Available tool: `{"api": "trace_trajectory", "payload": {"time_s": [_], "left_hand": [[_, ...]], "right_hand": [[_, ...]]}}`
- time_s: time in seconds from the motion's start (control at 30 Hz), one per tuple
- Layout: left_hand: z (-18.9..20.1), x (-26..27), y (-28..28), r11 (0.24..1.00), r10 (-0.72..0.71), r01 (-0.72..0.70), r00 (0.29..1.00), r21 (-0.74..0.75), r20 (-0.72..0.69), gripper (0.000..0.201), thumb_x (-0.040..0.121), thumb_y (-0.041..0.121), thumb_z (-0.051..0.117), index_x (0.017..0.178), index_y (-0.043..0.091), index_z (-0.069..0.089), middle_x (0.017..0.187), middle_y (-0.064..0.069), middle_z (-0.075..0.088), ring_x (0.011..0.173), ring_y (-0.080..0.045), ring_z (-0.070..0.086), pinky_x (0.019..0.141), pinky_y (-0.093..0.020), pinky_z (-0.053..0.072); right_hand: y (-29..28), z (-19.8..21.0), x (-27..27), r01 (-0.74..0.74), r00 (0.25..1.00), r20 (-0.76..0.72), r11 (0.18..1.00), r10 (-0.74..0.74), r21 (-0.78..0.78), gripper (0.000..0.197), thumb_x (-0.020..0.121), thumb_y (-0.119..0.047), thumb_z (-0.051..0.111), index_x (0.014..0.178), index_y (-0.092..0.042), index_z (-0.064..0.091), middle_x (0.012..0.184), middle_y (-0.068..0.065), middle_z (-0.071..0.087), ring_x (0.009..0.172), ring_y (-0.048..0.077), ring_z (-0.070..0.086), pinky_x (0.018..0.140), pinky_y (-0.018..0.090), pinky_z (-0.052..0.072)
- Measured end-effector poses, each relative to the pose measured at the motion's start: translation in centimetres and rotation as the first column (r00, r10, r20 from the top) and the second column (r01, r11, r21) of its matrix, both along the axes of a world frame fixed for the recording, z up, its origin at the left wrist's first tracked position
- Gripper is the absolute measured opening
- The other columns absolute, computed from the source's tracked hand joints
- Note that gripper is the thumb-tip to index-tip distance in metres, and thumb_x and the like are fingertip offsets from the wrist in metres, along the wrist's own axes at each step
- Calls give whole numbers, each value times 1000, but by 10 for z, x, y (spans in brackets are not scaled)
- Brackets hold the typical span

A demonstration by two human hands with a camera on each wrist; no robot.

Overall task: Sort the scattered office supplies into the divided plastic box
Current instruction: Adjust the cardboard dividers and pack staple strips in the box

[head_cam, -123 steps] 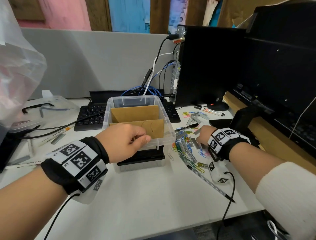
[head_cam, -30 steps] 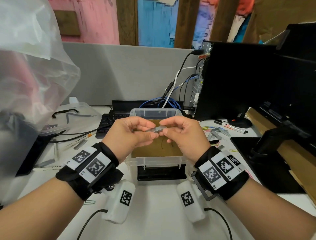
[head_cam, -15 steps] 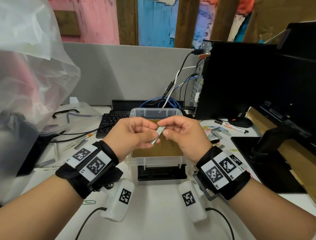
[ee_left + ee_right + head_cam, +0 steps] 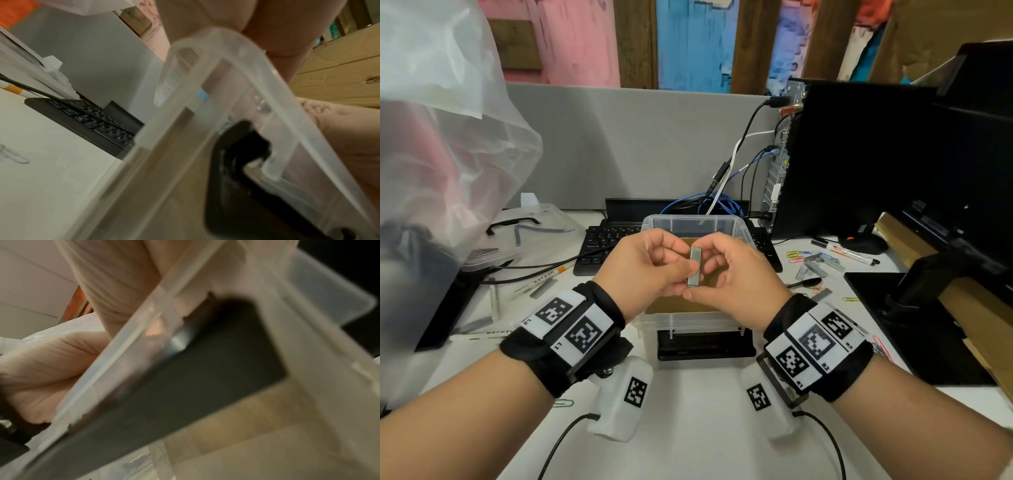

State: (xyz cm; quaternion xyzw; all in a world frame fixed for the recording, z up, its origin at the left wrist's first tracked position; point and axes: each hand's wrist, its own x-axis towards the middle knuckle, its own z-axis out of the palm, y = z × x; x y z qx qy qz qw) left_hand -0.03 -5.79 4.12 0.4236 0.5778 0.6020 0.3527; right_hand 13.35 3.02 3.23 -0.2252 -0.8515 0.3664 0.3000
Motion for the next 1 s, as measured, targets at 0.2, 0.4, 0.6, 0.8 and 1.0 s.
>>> {"api": "trace_trajectory", "payload": {"time_s": [0.2,0.4,0.6,0.8,1.0], "left_hand": [[0,0,-1,1000,-21,21,998,2,-53,21,78,-4,70,95,3,60,69,-6,70,68,-22,70,62,-35,60],[-2,-1,2,1000,12,-13,998,-11,-55,24,78,-4,71,98,-2,58,75,-16,68,71,-30,69,64,-39,59],[-2,0,2,999,28,-29,997,-17,-69,26,77,-2,73,98,-3,58,72,-14,68,74,-37,68,73,-50,58],[1,0,3,997,68,-70,995,-24,-74,29,78,-5,71,101,3,54,72,-17,65,73,-34,65,66,-38,57],[12,-7,-1,996,89,-89,948,12,-306,35,77,-4,71,101,11,51,61,0,64,62,-25,63,70,-39,56]], "right_hand": [[0,1,0,-13,1000,6,999,13,-31,53,62,-21,85,106,-24,56,90,-11,59,78,8,59,66,19,49],[-3,4,0,-29,1000,-6,1000,29,1,49,65,-22,84,107,-23,59,87,-12,59,73,2,58,73,24,54],[-3,2,-1,-12,999,-36,1000,12,16,46,63,-25,85,104,-24,63,84,-11,61,75,6,59,76,33,55],[-11,4,2,-36,999,-34,998,38,59,66,76,-28,75,135,-33,46,87,-10,58,79,5,59,73,15,48],[-20,13,5,-68,998,29,968,63,242,40,85,-20,61,124,-28,59,92,-13,59,85,4,54,69,7,38]]}}
